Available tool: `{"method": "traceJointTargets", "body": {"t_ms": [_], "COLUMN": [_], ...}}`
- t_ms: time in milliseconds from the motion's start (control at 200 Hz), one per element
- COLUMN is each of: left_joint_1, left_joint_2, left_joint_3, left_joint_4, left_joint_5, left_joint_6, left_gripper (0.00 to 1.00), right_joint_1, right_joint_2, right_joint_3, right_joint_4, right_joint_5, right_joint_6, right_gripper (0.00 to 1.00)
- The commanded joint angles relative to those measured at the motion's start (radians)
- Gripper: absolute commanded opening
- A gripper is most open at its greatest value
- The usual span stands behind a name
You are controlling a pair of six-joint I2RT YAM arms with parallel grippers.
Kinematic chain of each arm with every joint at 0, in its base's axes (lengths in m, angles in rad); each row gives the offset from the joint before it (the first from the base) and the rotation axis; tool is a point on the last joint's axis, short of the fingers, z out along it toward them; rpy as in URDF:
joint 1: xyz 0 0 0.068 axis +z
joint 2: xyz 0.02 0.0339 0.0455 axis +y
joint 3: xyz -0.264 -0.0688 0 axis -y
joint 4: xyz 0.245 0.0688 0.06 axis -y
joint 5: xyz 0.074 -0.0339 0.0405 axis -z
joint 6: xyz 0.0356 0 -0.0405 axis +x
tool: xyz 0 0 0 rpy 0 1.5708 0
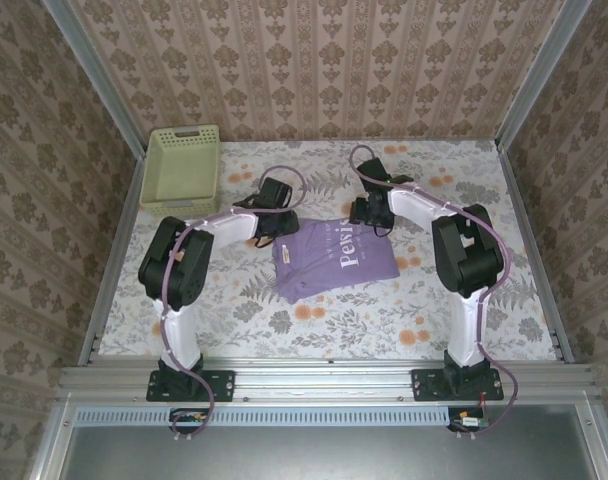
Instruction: Fold the inside-out t-shirt
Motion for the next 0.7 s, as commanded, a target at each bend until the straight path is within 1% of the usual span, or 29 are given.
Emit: {"method": "traceJointTargets", "body": {"t_ms": [0, 50, 105, 180, 255, 365, 515, 595, 640, 695], "left_joint_1": [0.033, 0.038, 0.038, 0.037, 0.033, 0.015, -0.011, -0.026, -0.03, -0.031], "left_joint_2": [0.031, 0.051, 0.075, 0.12, 0.176, 0.253, 0.34, 0.35, 0.331, 0.275], "left_joint_3": [0.041, 0.052, 0.074, 0.125, 0.206, 0.326, 0.485, 0.573, 0.606, 0.6], "left_joint_4": [-0.003, 0.0, 0.0, 0.002, -0.009, -0.04, -0.082, -0.164, -0.223, -0.275], "left_joint_5": [0.032, 0.043, 0.052, 0.095, 0.153, 0.179, 0.239, 0.241, 0.229, 0.2], "left_joint_6": [0.02, 0.027, 0.039, 0.062, 0.096, 0.141, 0.163, 0.188, 0.2, 0.205], "left_gripper": [0.31, 0.3, 0.29, 0.29, 0.28, 0.28, 0.28, 0.29, 0.32, 0.37], "right_joint_1": [-0.051, -0.059, -0.061, -0.058, -0.05, -0.016, 0.031, 0.054, 0.054, 0.051], "right_joint_2": [-0.023, -0.048, -0.088, -0.142, -0.196, -0.318, -0.49, -0.562, -0.592, -0.619], "right_joint_3": [-0.097, -0.144, -0.209, -0.289, -0.368, -0.528, -0.726, -0.745, -0.72, -0.669], "right_joint_4": [-0.002, 0.01, 0.069, 0.118, 0.152, 0.229, 0.314, 0.284, 0.232, 0.153], "right_joint_5": [0.002, -0.002, -0.02, -0.051, -0.071, -0.061, -0.055, -0.049, -0.04, 0.015], "right_joint_6": [0.06, 0.072, 0.088, 0.12, 0.163, 0.264, 0.389, 0.376, 0.333, 0.272], "right_gripper": [0.62, 0.62, 0.62, 0.62, 0.62, 0.63, 0.65, 0.67, 0.69, 0.72]}}
